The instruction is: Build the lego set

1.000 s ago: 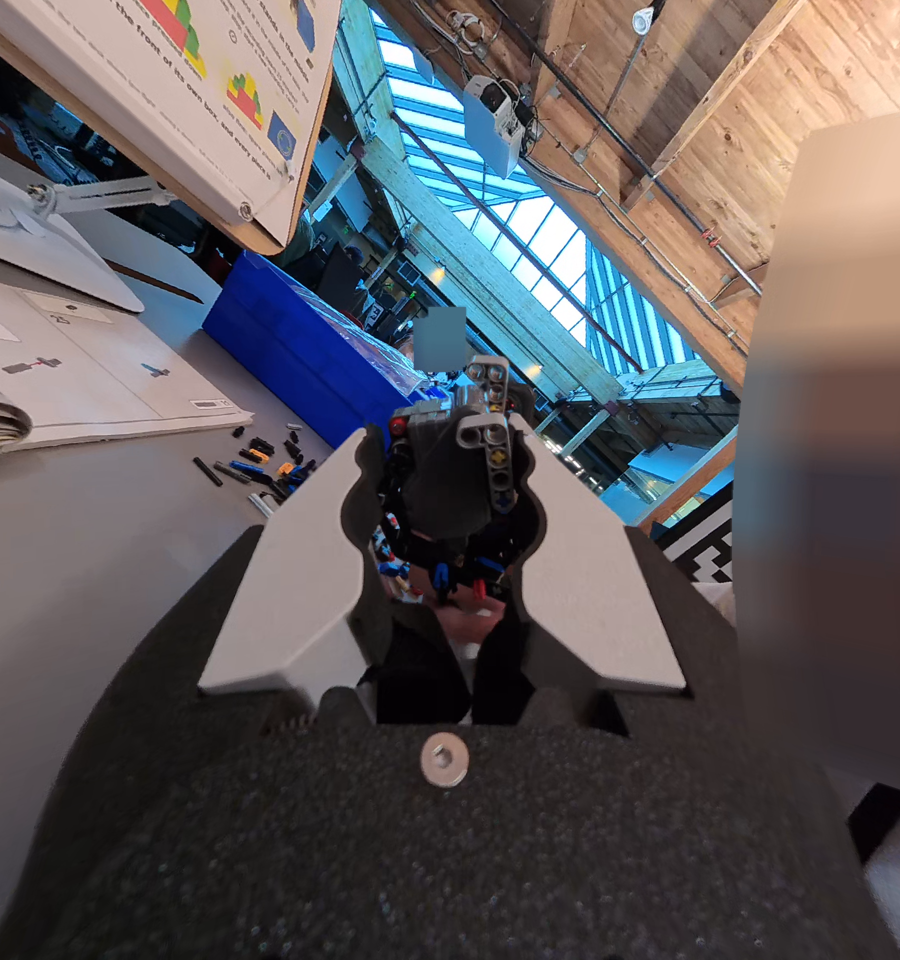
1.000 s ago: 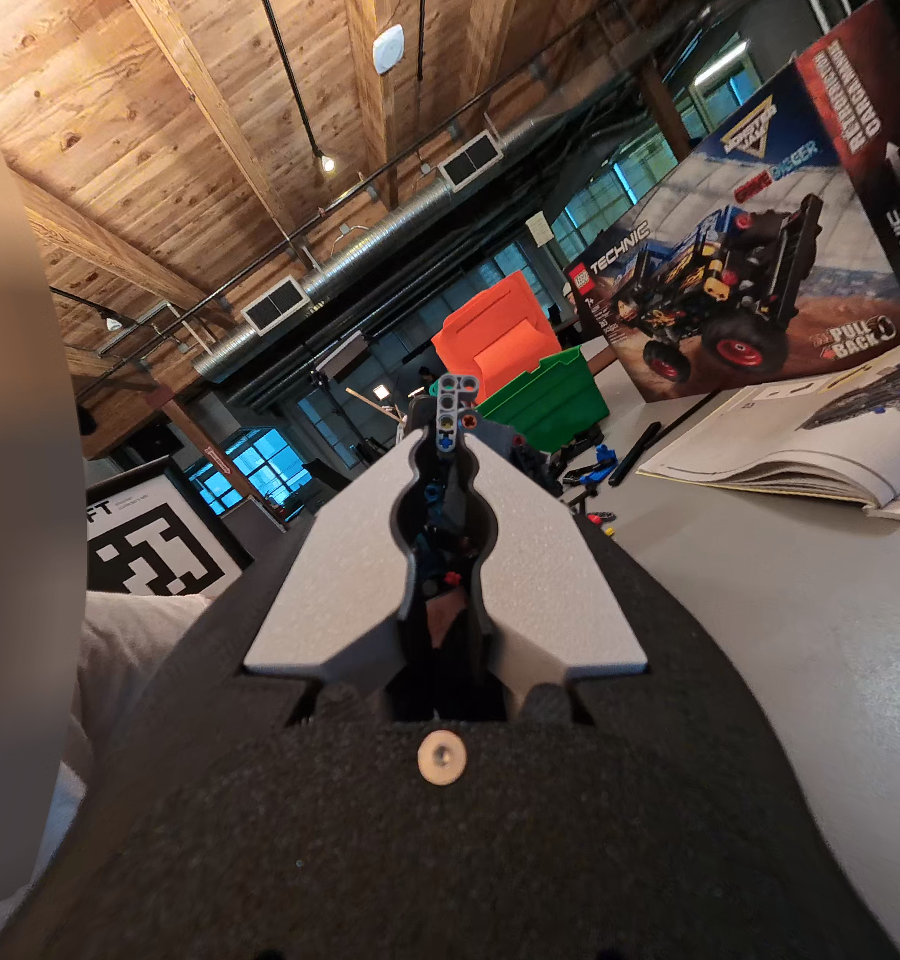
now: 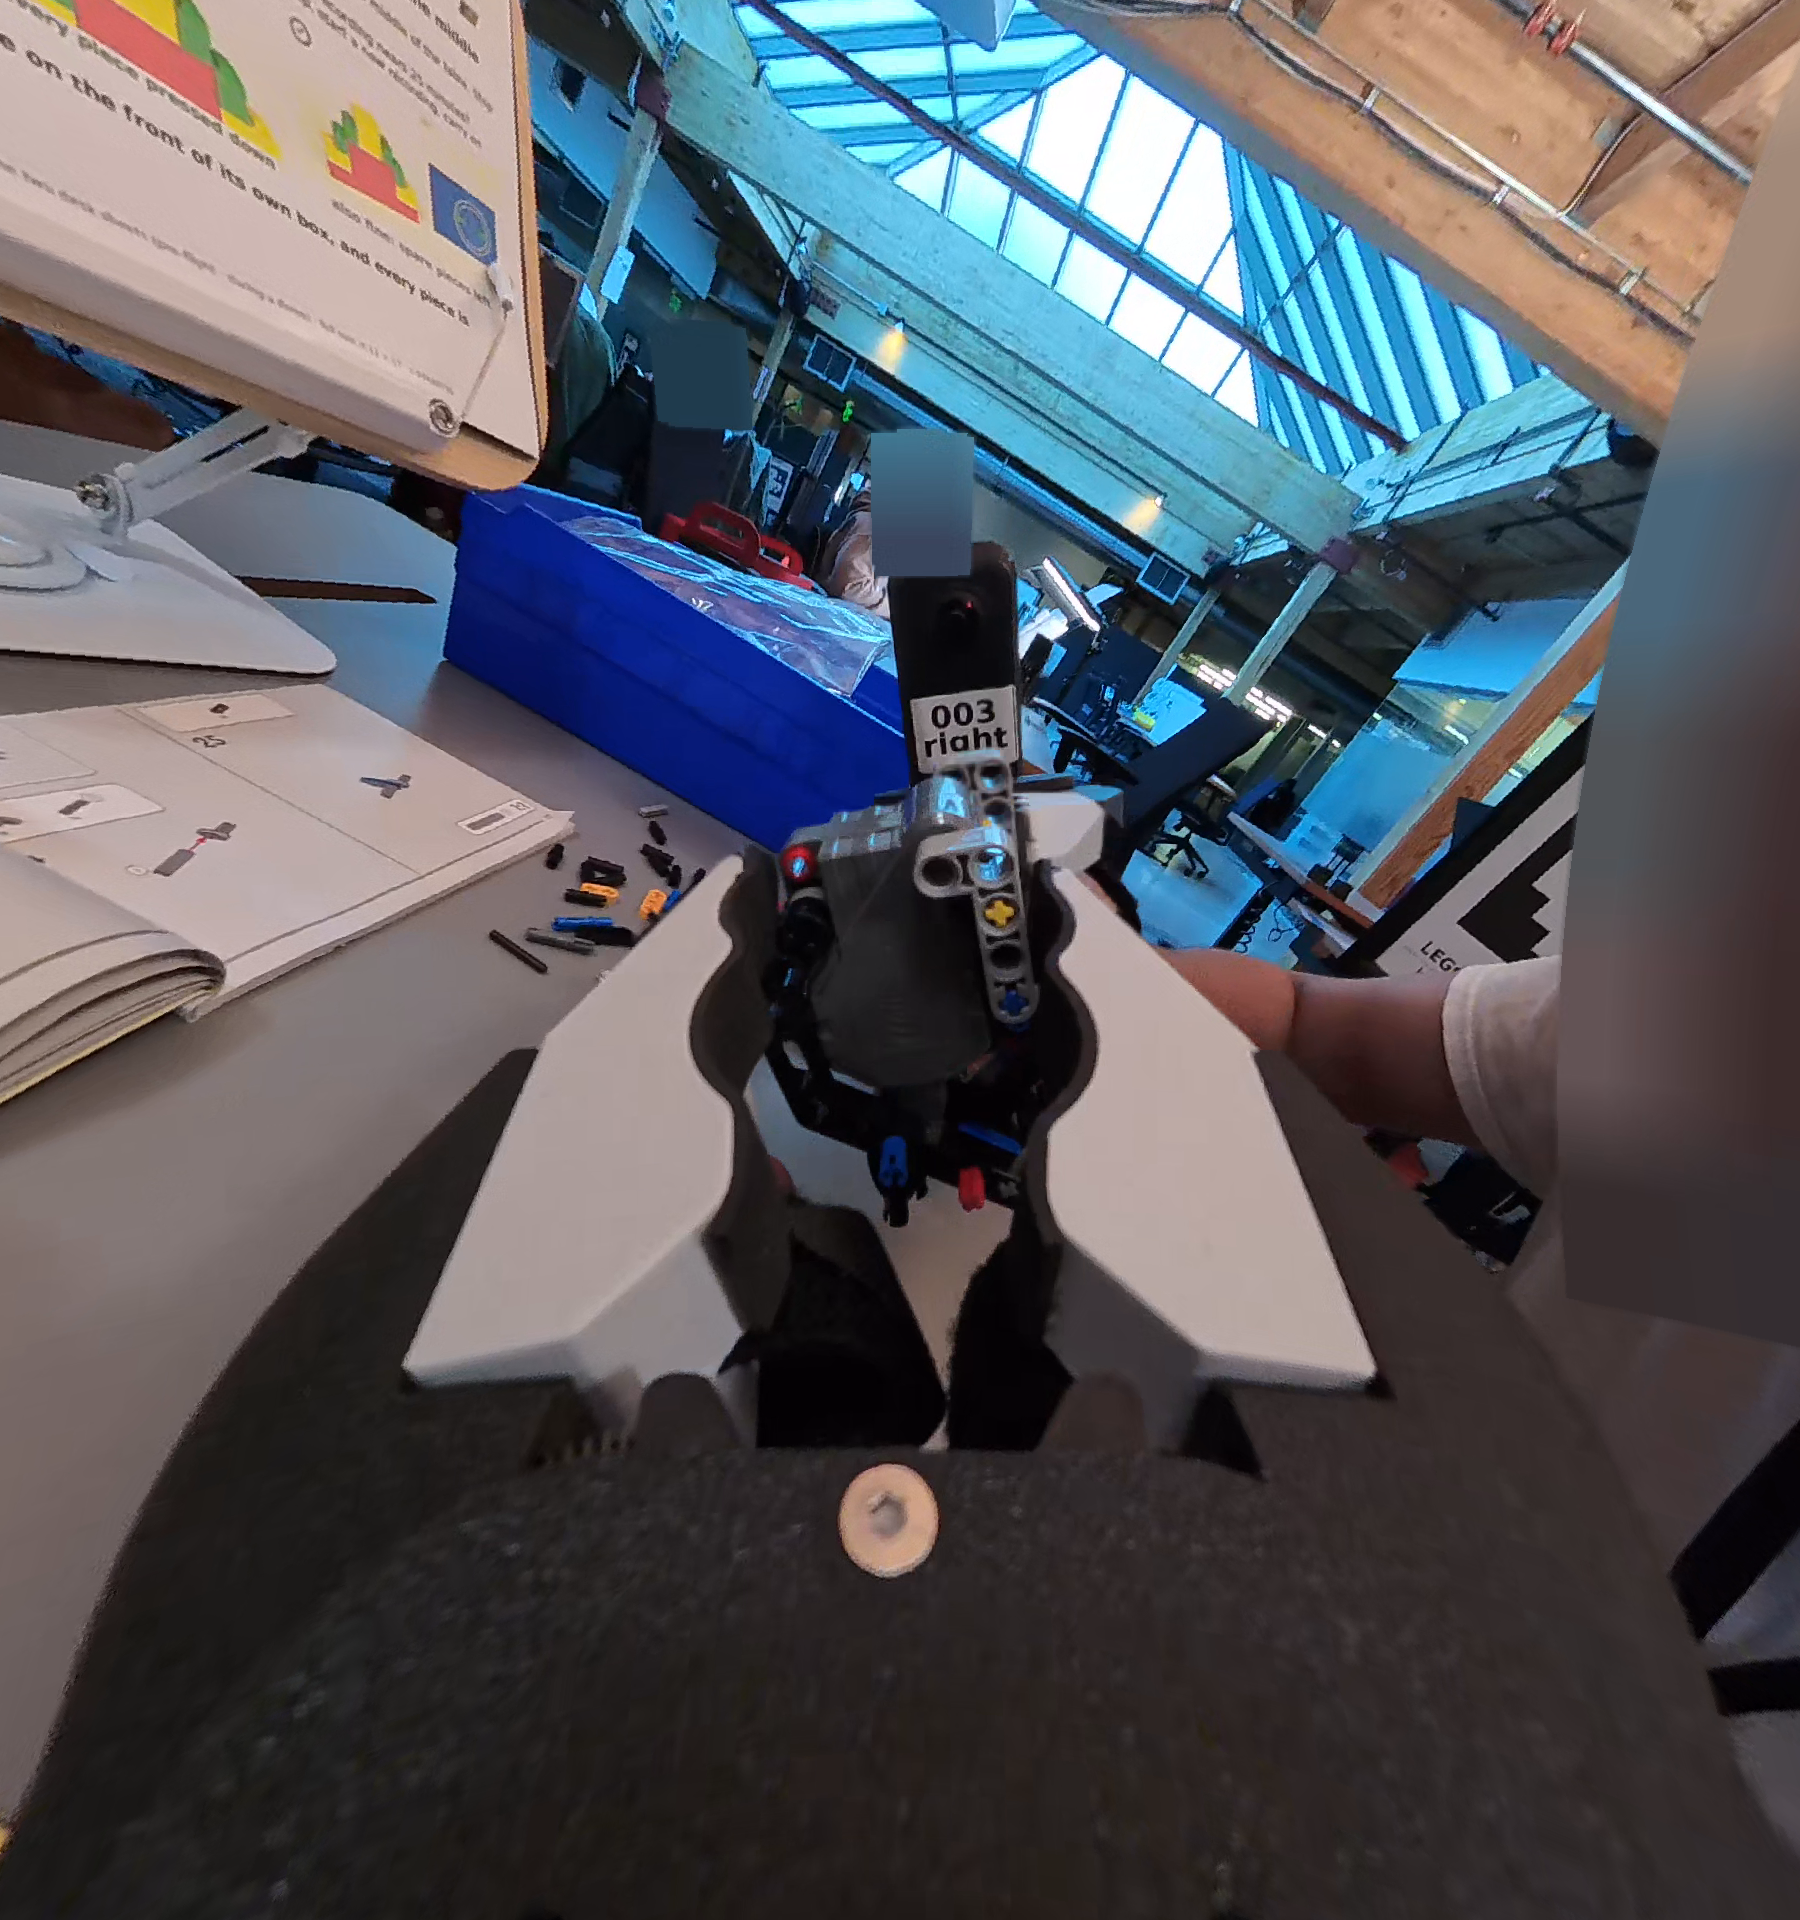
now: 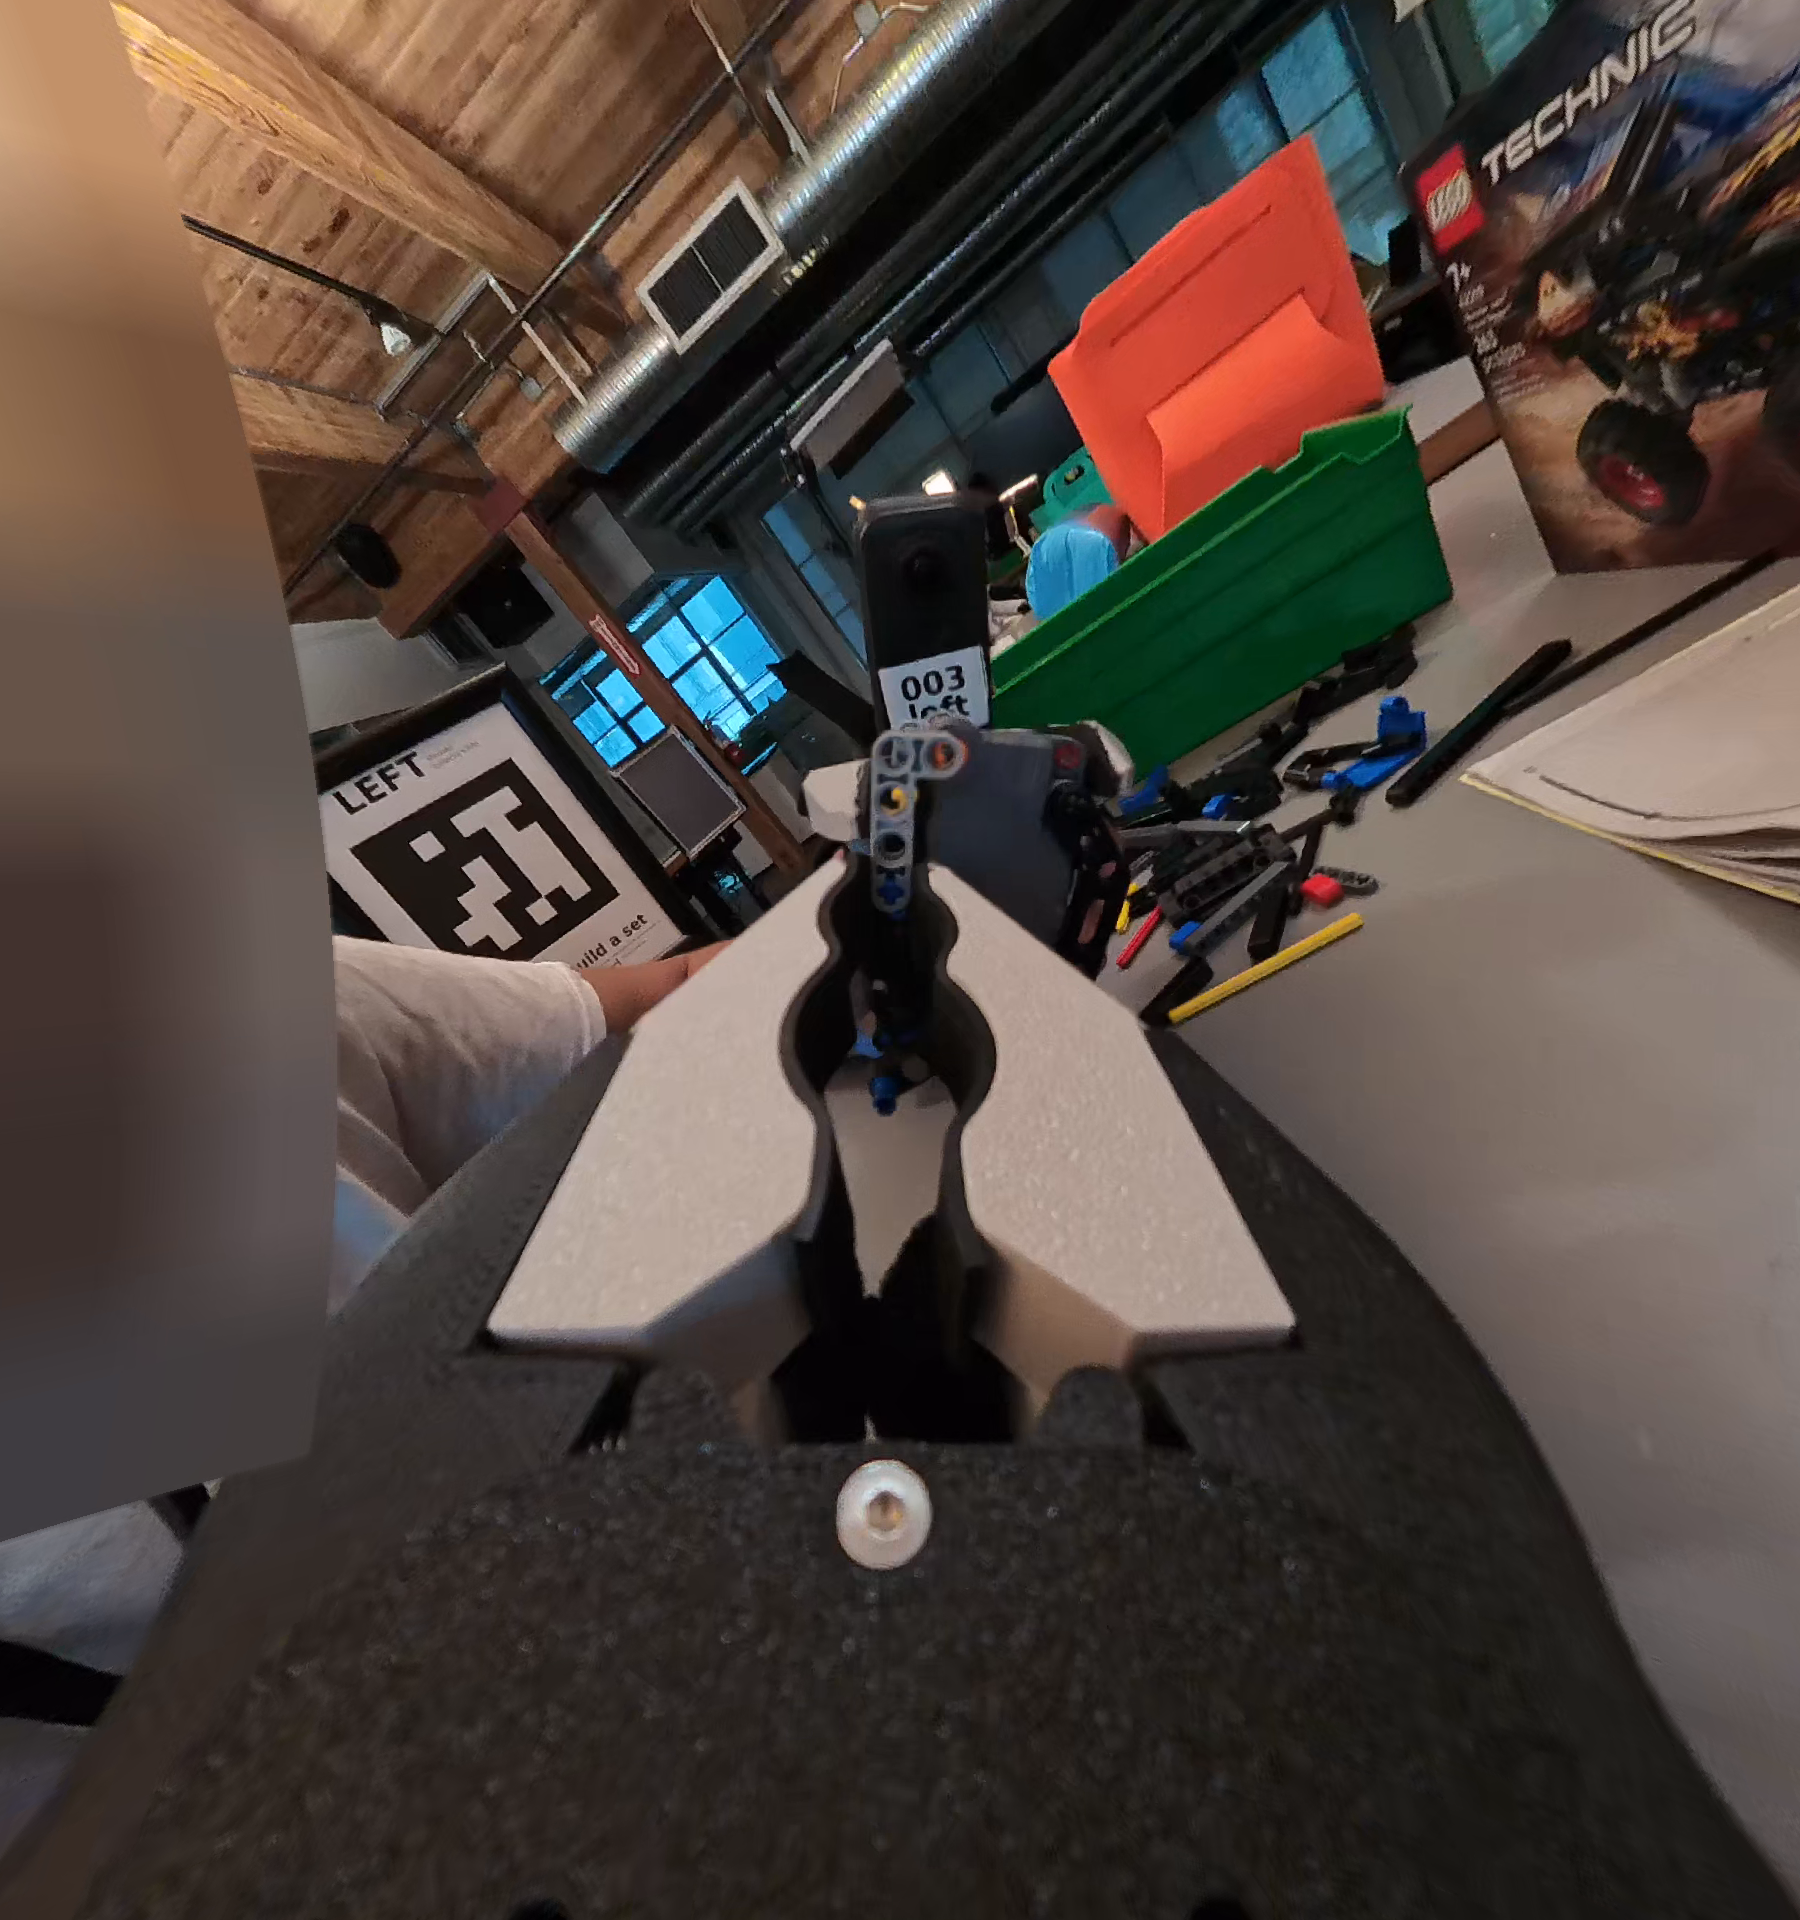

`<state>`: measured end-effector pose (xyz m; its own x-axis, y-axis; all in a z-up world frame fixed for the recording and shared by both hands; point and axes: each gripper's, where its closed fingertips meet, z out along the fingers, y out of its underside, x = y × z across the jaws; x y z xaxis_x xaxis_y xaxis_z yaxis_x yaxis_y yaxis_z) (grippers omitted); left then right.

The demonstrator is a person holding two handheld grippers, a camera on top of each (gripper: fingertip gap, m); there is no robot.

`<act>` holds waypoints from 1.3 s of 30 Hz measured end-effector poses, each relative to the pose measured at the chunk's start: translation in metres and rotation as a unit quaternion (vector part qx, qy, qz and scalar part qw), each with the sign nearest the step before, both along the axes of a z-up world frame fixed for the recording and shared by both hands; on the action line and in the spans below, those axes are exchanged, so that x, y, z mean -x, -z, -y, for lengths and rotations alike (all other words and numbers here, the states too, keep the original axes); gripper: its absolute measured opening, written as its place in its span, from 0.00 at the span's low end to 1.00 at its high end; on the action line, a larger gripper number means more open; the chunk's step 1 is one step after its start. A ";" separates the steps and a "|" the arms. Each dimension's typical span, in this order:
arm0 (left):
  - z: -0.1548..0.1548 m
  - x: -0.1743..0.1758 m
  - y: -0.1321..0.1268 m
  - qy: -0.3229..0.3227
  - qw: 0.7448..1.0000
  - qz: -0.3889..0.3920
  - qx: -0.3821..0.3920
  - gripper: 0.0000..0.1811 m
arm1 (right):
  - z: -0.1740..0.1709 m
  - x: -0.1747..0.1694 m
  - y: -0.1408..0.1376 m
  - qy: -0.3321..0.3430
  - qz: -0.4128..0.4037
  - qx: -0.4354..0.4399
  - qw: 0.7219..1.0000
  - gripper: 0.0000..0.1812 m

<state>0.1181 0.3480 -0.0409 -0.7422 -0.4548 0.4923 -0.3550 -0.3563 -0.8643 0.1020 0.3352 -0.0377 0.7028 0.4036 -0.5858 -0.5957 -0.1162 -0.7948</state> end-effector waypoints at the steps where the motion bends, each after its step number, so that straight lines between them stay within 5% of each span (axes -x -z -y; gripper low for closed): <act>1: 0.000 0.000 -0.001 0.000 1.000 0.001 0.005 0.26 | 0.001 0.000 -0.001 0.002 0.005 -0.002 1.000 0.03; 31: 0.006 0.004 -0.002 -0.016 0.999 0.031 0.022 0.25 | 0.000 0.007 0.003 -0.035 -0.084 0.006 0.996 0.04; 39: -0.002 -0.004 -0.004 -0.081 0.995 0.052 -0.009 0.25 | -0.005 -0.003 0.005 0.037 -0.060 0.030 0.997 0.04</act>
